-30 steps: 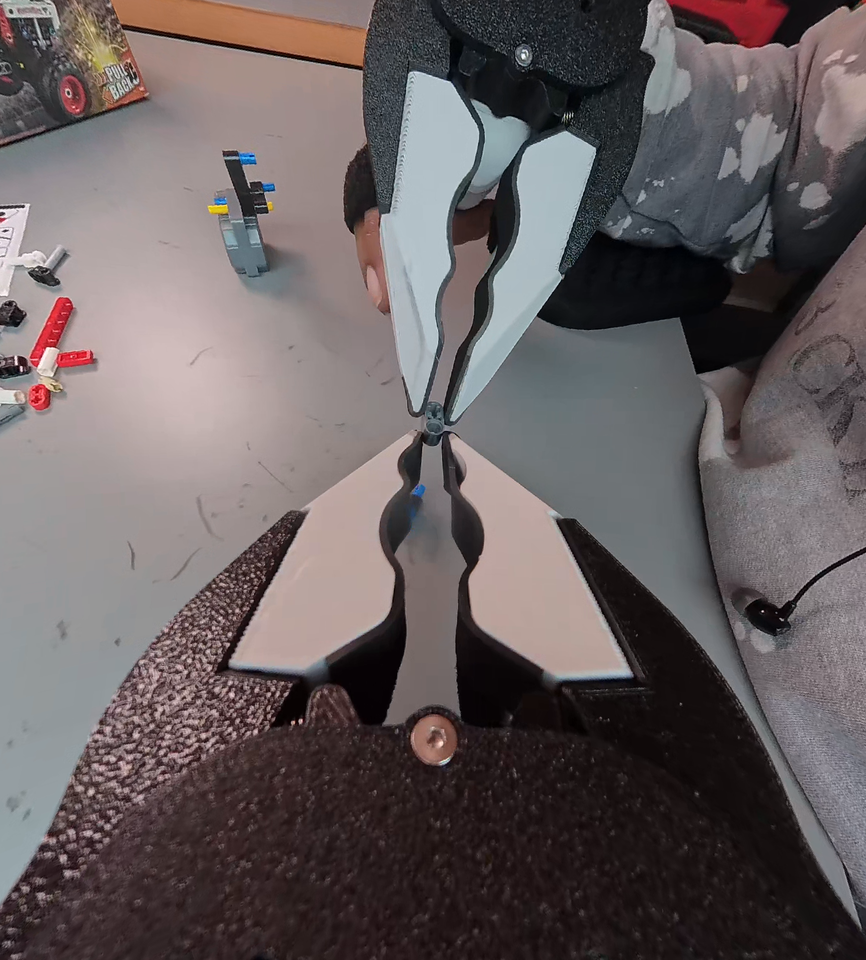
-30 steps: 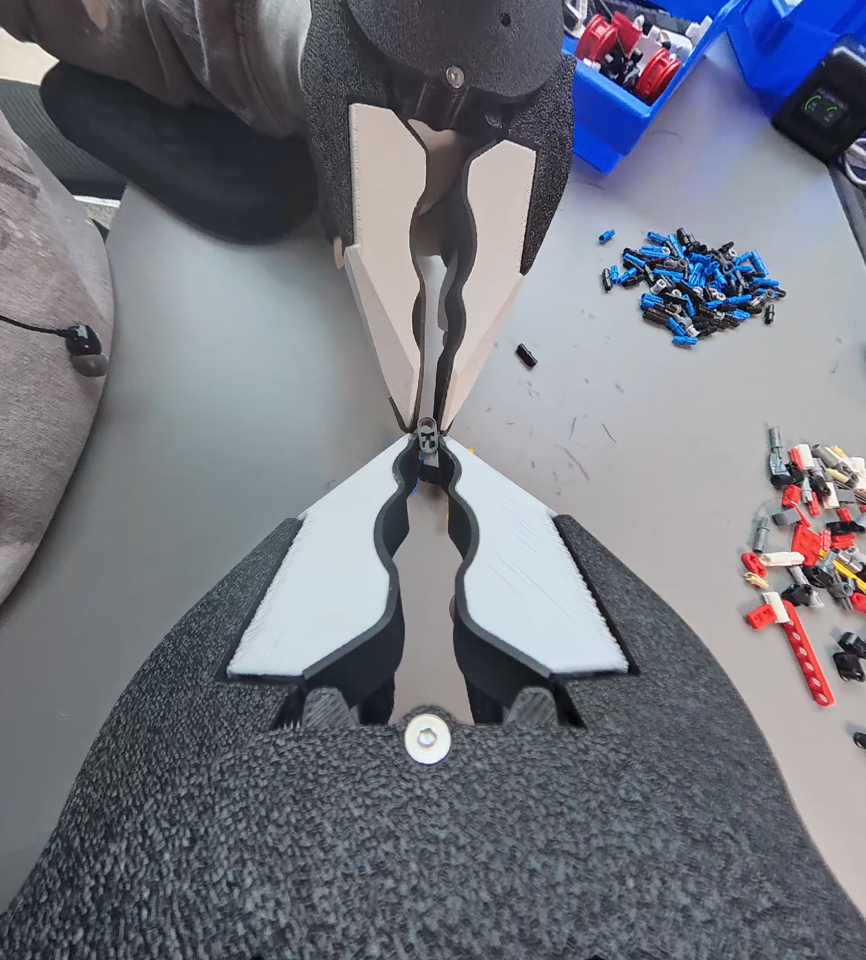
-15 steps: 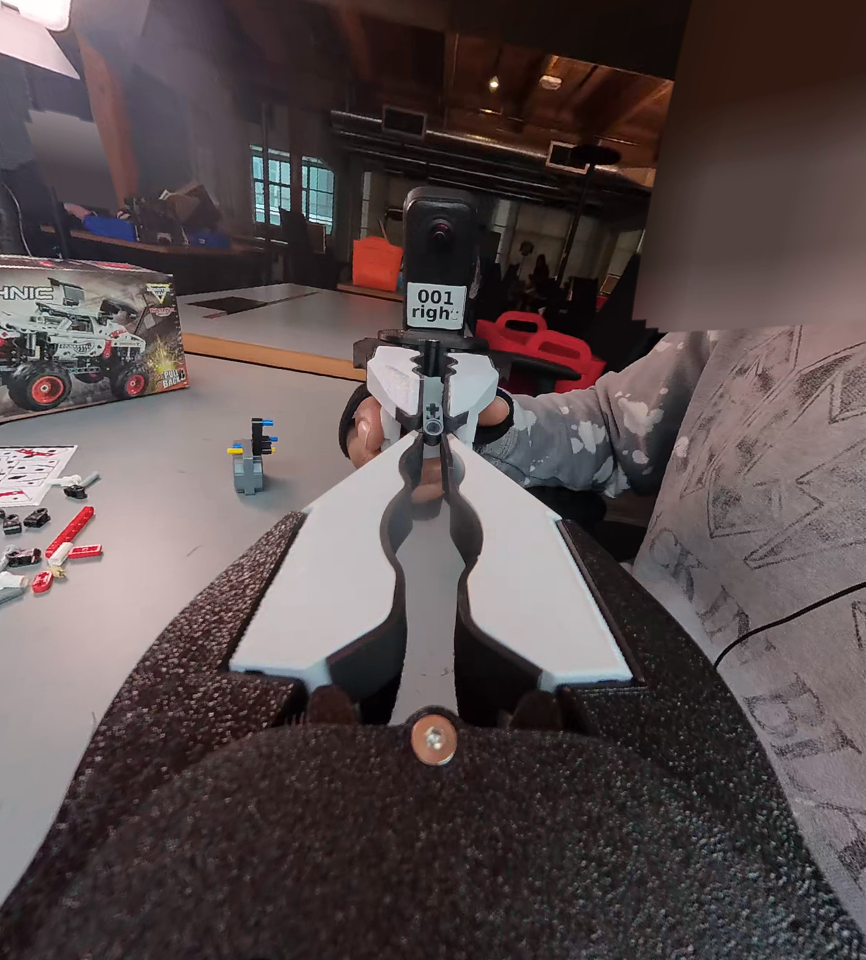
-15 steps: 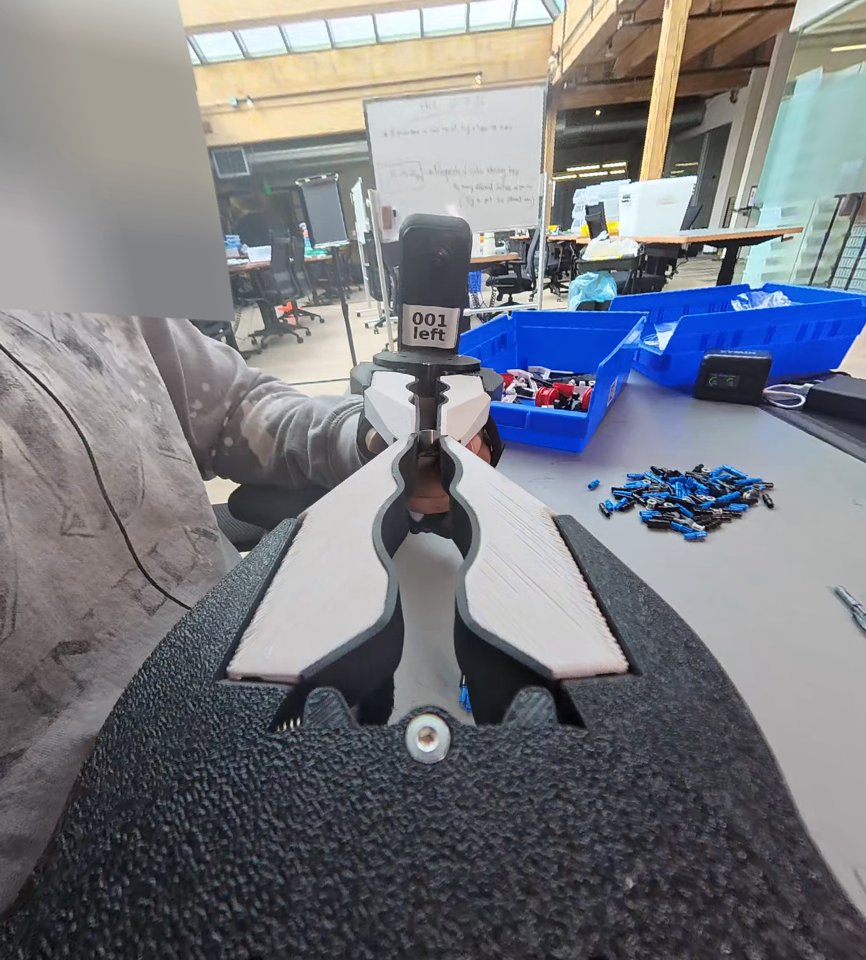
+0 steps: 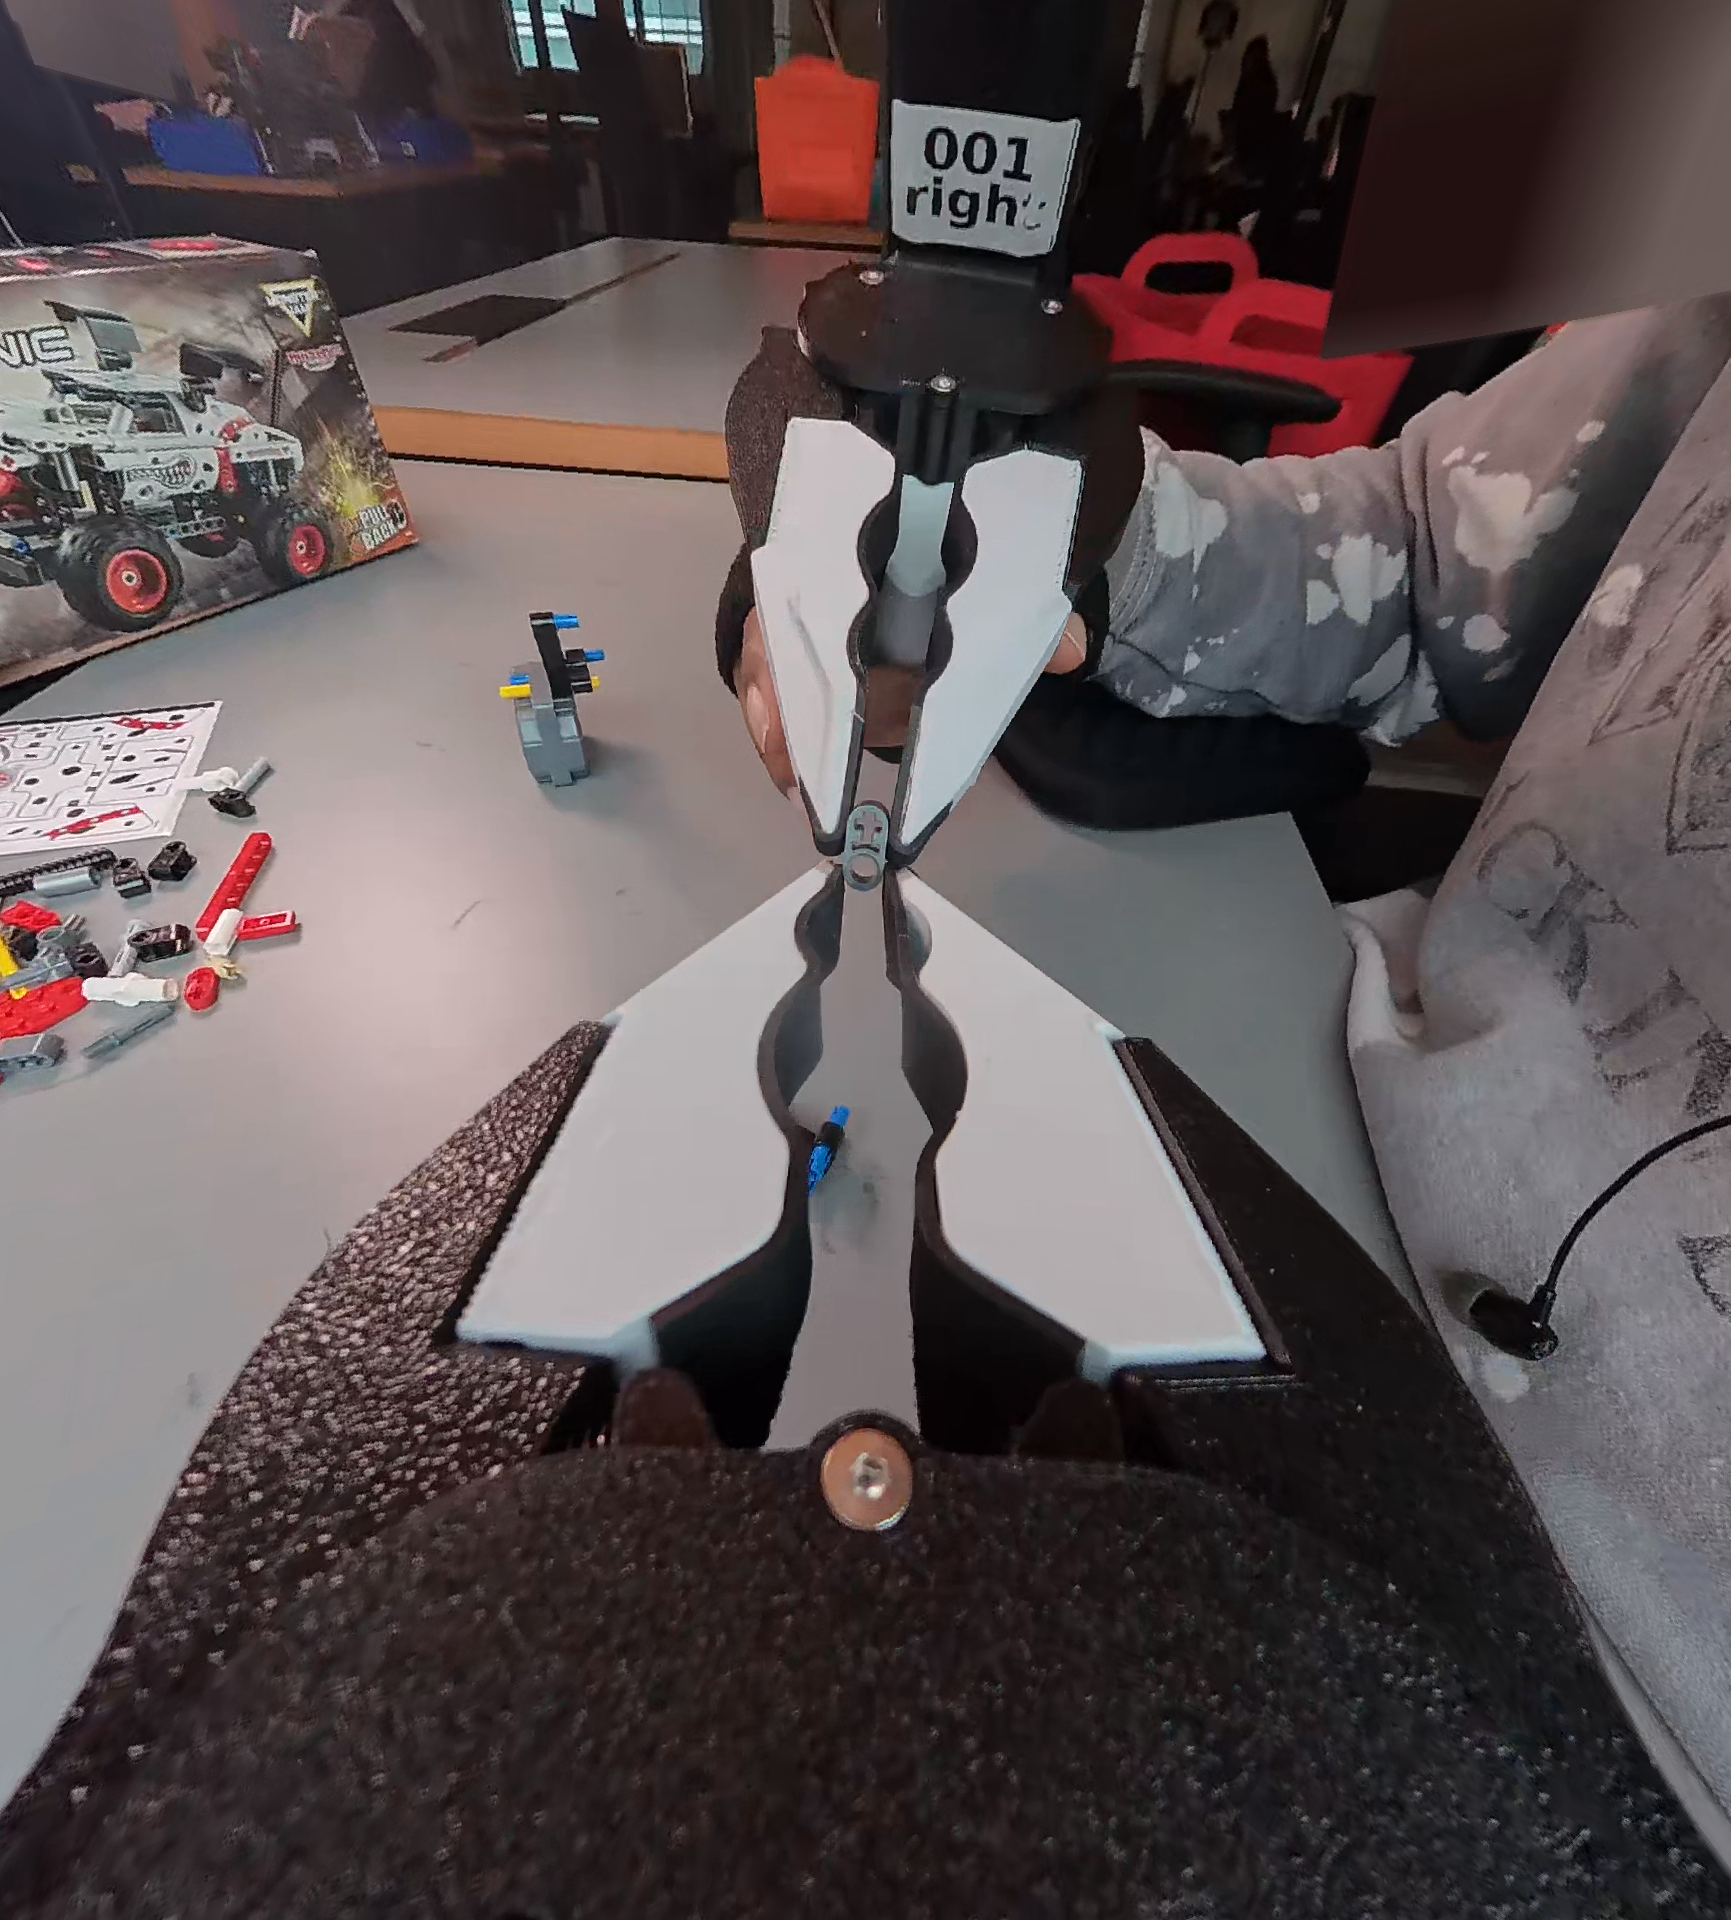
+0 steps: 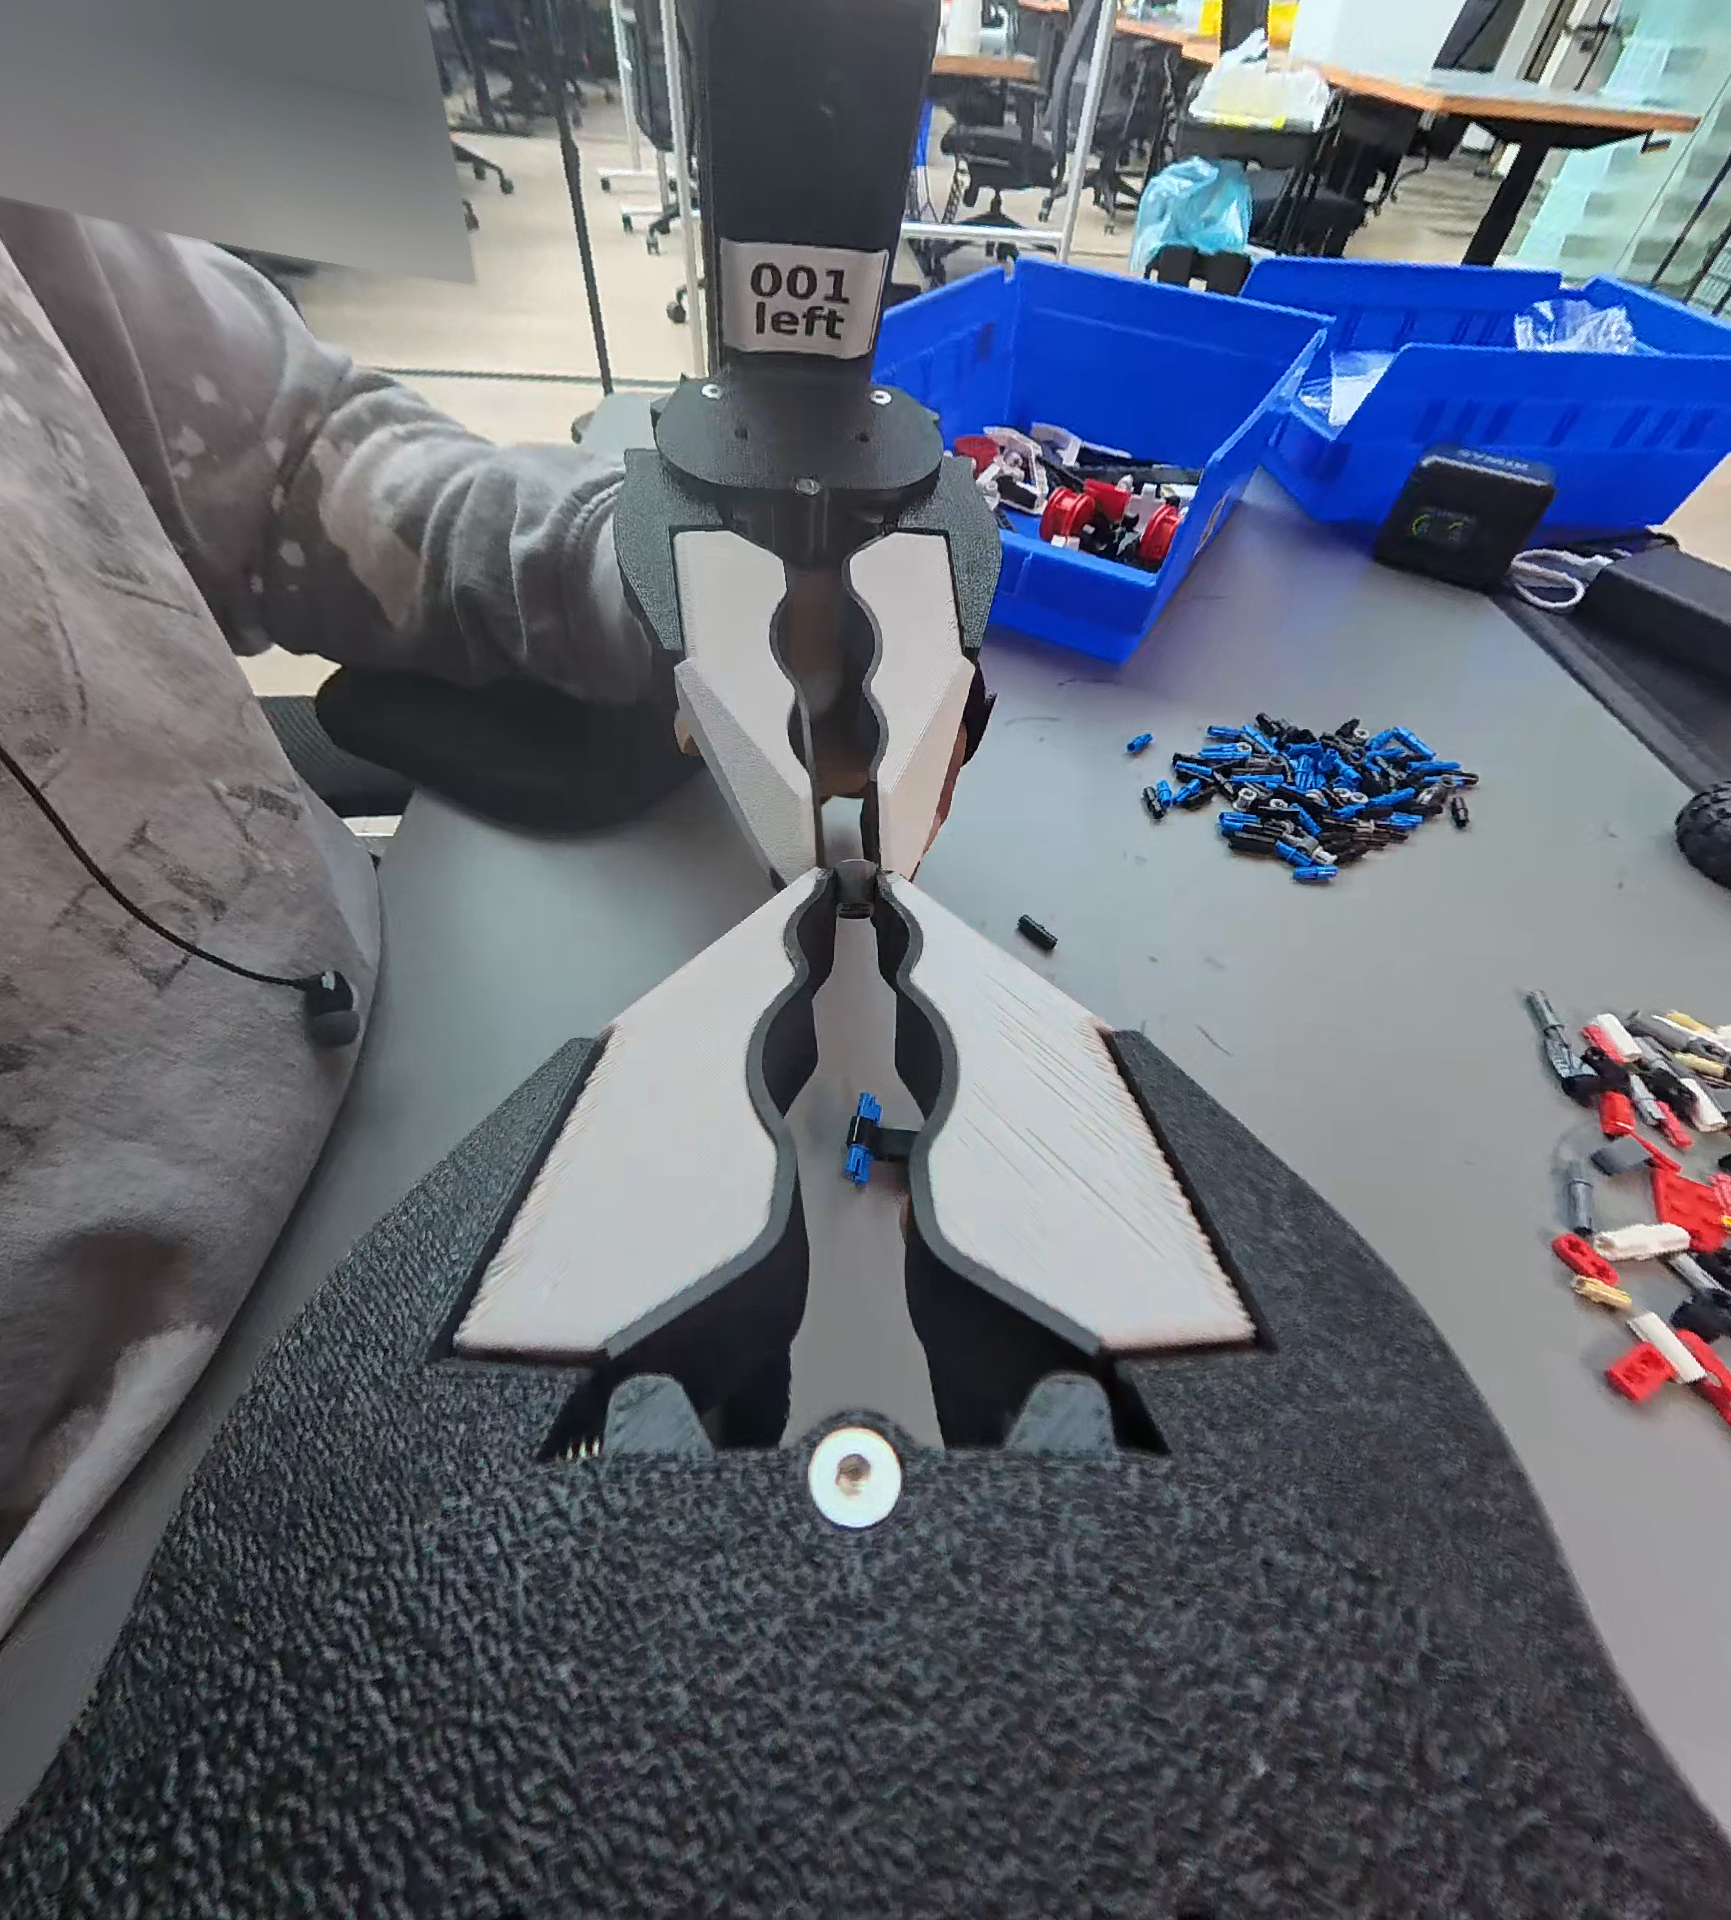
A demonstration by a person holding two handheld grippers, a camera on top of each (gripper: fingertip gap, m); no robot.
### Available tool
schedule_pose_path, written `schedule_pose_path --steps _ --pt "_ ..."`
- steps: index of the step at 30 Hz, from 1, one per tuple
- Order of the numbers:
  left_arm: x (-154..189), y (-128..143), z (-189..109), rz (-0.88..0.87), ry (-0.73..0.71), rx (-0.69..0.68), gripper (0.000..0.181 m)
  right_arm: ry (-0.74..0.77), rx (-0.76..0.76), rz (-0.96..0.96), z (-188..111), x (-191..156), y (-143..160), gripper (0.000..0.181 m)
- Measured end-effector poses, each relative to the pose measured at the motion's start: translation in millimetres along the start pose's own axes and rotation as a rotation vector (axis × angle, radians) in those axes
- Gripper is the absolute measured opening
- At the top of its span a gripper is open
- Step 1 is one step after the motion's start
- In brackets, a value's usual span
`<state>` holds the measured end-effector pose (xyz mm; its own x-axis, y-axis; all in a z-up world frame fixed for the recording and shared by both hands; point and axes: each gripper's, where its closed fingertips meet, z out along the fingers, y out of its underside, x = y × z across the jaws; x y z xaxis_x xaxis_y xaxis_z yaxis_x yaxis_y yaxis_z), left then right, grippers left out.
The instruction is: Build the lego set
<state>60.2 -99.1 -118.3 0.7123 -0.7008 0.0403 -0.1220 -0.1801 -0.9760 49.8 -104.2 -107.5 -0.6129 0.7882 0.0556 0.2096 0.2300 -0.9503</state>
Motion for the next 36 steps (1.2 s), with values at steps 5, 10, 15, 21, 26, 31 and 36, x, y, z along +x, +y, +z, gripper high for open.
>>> schedule_pose_path --steps 5,10,15,21,26,31,36 --pt "2.7 6.4 3.2 0.014 0.016 -0.03 0.007 -0.022 0.004 0.015 2.0 -4.0 3.6 0.007" --pt "2.1 -8.9 1.1 -0.009 0.018 0.077 0.006 -0.051 0.153 0.116 1.9 -2.6 -13.5 0.008" --pt "2.6 -14.2 -2.4 0.006 0.018 0.095 0.006 -0.051 0.178 0.098 -1.6 -2.5 -16.5 0.009" --pt "1.4 -0.9 1.1 0.028 0.011 0.01 0.006 -0.019 0.085 0.005 2.2 -2.8 -3.7 0.009" --pt "-1.9 24.6 7.0 0.097 -0.028 -0.149 0.005 0.033 -0.096 -0.136 8.8 -3.5 21.0 0.007" --pt "-8.0 39.5 7.5 0.023 -0.017 -0.224 0.008 0.046 -0.111 -0.11 7.3 4.8 33.1 0.007" --pt "-26.9 67.9 3.6 -0.072 -0.039 -0.344 0.02 0.087 0.004 0.043 -33.5 27.6 29.3 0.007"
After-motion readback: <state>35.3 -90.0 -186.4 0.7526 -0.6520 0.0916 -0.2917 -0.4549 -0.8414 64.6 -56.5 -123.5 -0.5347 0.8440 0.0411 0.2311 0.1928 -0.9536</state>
